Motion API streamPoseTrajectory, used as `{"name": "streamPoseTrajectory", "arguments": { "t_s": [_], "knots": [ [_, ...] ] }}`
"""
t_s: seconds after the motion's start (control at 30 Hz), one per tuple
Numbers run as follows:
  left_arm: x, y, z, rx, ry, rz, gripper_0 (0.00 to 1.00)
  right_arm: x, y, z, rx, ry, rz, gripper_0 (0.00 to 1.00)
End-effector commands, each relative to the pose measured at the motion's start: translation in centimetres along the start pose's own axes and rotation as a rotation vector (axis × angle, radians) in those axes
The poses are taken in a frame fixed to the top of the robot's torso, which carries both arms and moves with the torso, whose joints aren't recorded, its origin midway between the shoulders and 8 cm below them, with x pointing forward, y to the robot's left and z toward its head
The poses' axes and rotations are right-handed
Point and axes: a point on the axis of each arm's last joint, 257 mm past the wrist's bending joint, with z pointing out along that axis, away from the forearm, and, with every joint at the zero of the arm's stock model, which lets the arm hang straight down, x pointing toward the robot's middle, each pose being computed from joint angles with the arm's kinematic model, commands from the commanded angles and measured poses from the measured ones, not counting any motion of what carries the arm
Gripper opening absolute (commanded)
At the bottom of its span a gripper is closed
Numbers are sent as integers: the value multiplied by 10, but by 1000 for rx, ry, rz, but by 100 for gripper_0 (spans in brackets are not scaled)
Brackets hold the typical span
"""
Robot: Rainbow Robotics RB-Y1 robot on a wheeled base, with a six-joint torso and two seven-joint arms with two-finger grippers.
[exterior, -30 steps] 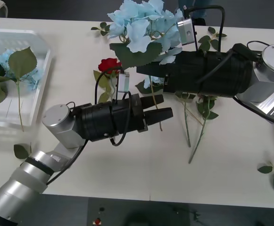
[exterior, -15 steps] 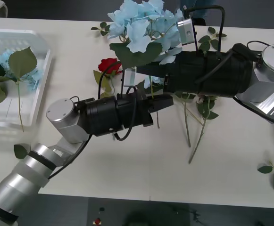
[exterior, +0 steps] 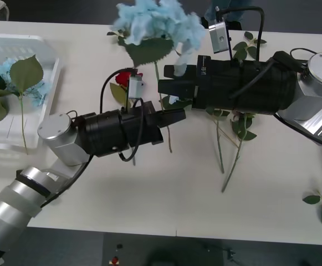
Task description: Put the red flowers into the right box and the blue flowers into the left box
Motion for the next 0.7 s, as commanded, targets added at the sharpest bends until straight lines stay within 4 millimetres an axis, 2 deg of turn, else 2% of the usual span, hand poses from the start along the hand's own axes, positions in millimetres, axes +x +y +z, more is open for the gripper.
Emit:
{"name": "streamPoseTrajectory", "arguments": {
  "t_s": [0.03,0.23,0.27,0.37,0.4,0.57,0.63,0.67,0.7],
  "knots": [
    [-31,16,-34,-49,3,81,0,-22,21,12,-57,-35,-10,100],
    [-69,50,-84,-186,102,316,0,-23,20,12,-53,-36,-12,100],
    [-74,52,-89,-198,110,311,0,-23,19,11,-52,-36,-11,100],
    [-96,68,-118,-283,148,207,0,-20,10,7,-29,-26,-10,100],
    [-109,75,-134,-327,169,164,0,-16,1,1,-6,-11,-13,100],
    [-139,91,-191,-487,240,36,0,-1,-28,-20,81,62,-70,100],
    [-152,100,-221,-584,271,-8,0,7,-41,-33,124,116,-118,100],
    [-159,104,-238,-637,285,-20,0,13,-49,-42,150,147,-90,100],
    [-163,105,-247,-663,292,-25,0,16,-52,-45,164,162,-62,100]
  ]
}}
